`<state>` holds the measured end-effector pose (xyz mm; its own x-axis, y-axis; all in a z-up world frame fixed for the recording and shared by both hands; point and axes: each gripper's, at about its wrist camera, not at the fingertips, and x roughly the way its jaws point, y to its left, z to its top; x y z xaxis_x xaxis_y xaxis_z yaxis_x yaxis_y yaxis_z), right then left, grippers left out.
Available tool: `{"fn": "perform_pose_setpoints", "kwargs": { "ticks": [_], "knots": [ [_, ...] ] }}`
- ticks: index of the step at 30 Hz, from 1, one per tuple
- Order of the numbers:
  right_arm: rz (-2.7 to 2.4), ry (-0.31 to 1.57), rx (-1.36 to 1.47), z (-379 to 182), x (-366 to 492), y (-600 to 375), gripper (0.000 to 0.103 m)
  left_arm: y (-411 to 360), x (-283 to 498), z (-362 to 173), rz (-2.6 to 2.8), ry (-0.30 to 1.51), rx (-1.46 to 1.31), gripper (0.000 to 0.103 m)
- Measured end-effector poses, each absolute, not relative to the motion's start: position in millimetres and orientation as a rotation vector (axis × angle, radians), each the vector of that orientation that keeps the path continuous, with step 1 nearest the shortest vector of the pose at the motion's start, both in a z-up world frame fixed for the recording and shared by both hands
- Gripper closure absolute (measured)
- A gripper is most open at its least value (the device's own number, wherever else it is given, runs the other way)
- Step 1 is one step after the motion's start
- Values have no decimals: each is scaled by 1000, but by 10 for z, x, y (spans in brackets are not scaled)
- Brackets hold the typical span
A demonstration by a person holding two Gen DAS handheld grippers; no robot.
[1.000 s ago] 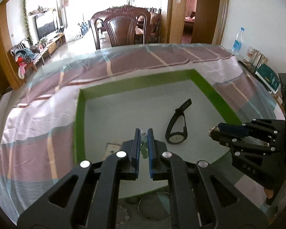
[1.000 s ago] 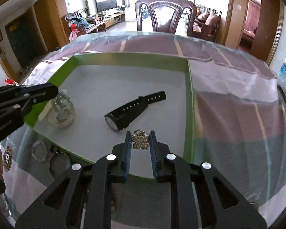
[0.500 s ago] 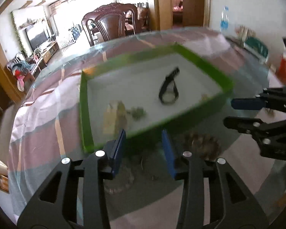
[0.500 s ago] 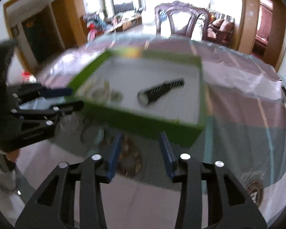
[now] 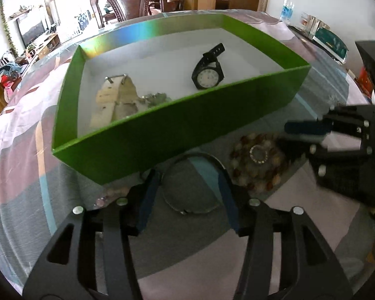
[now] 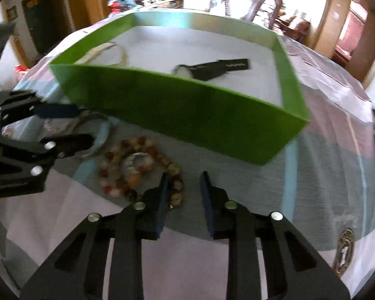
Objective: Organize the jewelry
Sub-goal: 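Move the left gripper to the silver bangle while the right gripper approaches the beaded bracelet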
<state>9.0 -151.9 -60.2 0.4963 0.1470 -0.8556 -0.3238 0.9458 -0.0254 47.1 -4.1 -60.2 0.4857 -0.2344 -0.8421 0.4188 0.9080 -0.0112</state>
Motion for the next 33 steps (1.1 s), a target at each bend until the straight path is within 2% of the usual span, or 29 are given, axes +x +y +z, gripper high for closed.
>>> {"fn": "perform_pose_setpoints", "kwargs": {
  "ticks": [8,15,16,18,19,27,33],
  "knots": [
    [307,987,-84,-495,108,-1705,76,-92,457,-633,-411,989,227,50],
    [383,984,-127,-530,2,-1540,76,-120,463,-676,-411,999,236,47],
    [383,989,-128,-552,31,-1526,77,-121,457,-676,-411,999,238,47],
    [397,989,-127,-550,31,-1491,91,-127,453,-678,-413,998,239,46],
    [397,985,-127,-543,13,-1488,95,-126,455,-677,-413,998,238,46],
    [659,975,-61,-394,-182,-1433,95,-115,455,-663,-412,994,229,42],
    [735,943,-170,-383,-402,-1221,95,-111,460,-668,-413,995,227,42]
  ]
}}
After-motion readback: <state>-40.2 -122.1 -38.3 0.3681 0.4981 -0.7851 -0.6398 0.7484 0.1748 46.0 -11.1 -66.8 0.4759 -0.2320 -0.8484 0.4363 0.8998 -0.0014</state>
